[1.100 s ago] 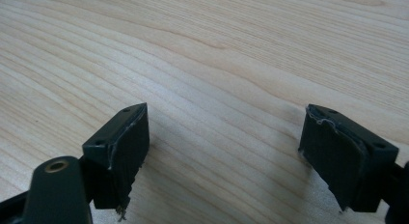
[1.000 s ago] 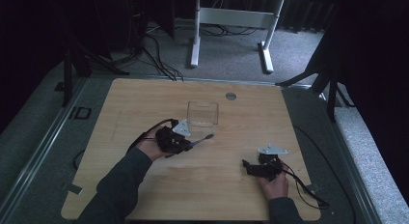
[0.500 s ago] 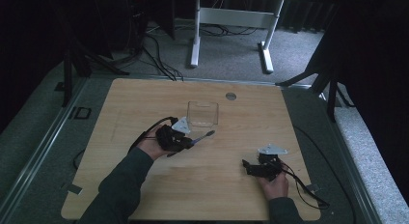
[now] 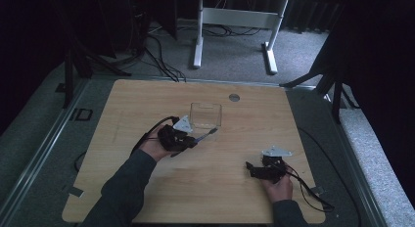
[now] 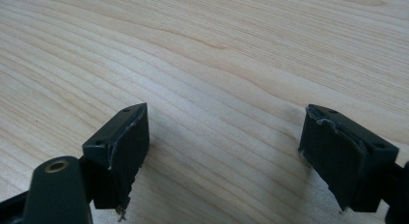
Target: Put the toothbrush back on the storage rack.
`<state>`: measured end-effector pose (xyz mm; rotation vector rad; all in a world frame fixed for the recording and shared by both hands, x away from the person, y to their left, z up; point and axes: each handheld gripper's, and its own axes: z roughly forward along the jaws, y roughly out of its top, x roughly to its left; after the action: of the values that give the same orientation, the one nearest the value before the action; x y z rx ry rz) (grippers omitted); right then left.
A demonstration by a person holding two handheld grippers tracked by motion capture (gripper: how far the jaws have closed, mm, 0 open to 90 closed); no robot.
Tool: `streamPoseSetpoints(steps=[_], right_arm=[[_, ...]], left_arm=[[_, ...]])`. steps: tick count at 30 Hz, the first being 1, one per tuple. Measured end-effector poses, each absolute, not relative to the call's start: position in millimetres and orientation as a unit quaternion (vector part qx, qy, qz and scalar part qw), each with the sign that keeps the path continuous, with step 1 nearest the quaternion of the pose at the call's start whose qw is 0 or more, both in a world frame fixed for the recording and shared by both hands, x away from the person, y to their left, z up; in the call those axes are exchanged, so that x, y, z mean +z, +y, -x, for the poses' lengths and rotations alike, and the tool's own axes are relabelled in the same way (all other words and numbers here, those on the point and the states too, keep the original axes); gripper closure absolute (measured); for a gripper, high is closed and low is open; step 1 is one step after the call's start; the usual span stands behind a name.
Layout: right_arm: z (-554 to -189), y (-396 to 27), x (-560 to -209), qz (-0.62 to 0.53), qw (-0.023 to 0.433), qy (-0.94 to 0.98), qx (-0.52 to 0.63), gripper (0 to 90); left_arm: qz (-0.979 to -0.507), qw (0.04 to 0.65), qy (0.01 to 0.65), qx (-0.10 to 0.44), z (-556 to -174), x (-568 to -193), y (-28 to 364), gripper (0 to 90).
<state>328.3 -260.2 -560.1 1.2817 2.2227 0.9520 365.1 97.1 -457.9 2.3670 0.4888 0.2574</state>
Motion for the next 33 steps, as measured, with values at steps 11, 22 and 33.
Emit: streamPoseSetpoints(steps=[11, 22, 33], right_arm=[[-328.3, -260.2, -560.1, -0.459, 0.201, 0.796, 0.341, 17.7], [-328.3, -260.2, -560.1, -0.459, 0.201, 0.796, 0.341, 17.7], [-328.3, -260.2, -560.1, -0.459, 0.201, 0.796, 0.34, 17.6]], left_arm=[[-0.904, 0.361, 0.202, 0.105, -367.3, -455.3, 98.9, 79.0], [-0.894, 0.373, 0.221, 0.109, -369.8, -453.5, 100.6, 79.0], [-0.884, 0.385, 0.241, 0.113, -372.1, -452.3, 100.8, 79.0]])
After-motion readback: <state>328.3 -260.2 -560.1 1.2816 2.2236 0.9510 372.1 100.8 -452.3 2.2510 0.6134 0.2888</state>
